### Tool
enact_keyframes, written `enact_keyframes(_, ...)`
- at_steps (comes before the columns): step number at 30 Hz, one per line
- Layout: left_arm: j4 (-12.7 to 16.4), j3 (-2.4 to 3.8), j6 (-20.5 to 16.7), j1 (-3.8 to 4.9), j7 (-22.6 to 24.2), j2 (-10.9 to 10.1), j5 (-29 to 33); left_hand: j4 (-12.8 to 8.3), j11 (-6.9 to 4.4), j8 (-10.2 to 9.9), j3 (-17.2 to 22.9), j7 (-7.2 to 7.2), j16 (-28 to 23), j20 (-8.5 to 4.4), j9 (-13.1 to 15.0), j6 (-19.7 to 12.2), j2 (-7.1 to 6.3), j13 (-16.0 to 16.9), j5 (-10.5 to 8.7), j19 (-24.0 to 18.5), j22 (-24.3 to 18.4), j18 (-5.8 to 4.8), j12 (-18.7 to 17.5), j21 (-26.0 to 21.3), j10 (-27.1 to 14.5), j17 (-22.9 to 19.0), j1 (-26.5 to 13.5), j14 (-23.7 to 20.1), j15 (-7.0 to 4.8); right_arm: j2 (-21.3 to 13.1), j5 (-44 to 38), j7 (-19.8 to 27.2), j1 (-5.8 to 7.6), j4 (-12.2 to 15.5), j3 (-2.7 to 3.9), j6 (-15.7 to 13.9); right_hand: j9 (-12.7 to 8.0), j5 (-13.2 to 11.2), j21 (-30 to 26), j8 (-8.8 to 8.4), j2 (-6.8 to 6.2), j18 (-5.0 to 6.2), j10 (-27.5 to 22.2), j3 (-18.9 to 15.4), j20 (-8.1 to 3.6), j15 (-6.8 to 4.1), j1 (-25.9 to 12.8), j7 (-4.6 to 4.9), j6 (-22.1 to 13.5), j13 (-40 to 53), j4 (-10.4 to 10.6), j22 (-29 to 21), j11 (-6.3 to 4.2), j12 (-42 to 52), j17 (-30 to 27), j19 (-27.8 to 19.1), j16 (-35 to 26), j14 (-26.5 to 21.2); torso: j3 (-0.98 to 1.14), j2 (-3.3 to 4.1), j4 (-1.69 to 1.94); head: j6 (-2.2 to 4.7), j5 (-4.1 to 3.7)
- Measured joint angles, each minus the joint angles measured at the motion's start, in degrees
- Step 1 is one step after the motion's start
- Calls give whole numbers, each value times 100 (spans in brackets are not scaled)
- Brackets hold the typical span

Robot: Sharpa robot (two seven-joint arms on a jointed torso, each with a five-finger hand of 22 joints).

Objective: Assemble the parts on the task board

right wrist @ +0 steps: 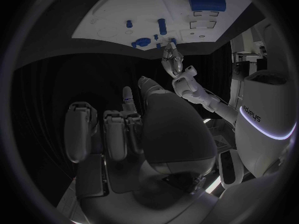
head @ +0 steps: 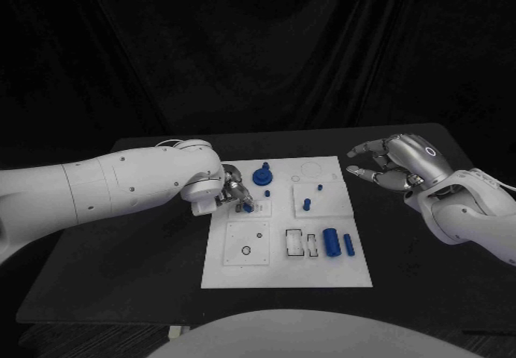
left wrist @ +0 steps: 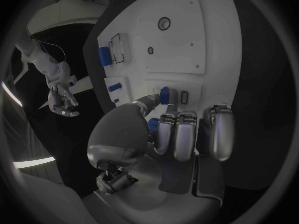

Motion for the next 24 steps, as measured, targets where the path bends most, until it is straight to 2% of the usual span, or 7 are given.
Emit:
enact_keyframes(8, 107, -1, -151, -3, 69, -63, -4, 0, 0, 23, 0, 10, 0, 0, 4, 10, -5, 0, 17, 0, 0, 0, 0, -21, 0, 0, 43, 0, 0, -12, 0, -4, -2, -2, 1, 0, 0, 0, 0, 0, 0, 0, 0, 0, 0, 0, 0, 0, 0, 0, 0, 0, 0, 0, 0, 0, 0, 0, -1, 2, -4, 0, 5)
enact_keyframes(14, 284, -1, -446, -6, 138, -171, -180, 0, 0, 76, 0, 17, 0, -24, 5, 17, -13, 0, 64, 24, 0, 0, 0, -21, 0, 0, 52, 3, -2, -27, 1, -8, -3, -2, 1, 1, 1, 0, 0, 0, 0, 0, 0, 0, 0, 0, 0, -20, 20, -1, 0, 0, 0, 0, 0, 0, 0, 0, 0, 6, -4, 0, 21)
enact_keyframes(24, 371, -1, -845, -49, 195, -238, -514, 0, -18, 95, 0, 30, 0, -31, 7, 30, -20, 0, 96, 31, 0, 0, 0, -21, -20, 0, 58, 2, -42, -34, 1, -14, -5, 2, 1, 5, -6, 0, 0, 0, 0, 0, 0, 0, 0, 0, 0, -20, 20, -1, 0, -1, 0, 0, 0, 0, 0, 0, 3, 7, -2, 0, 40)
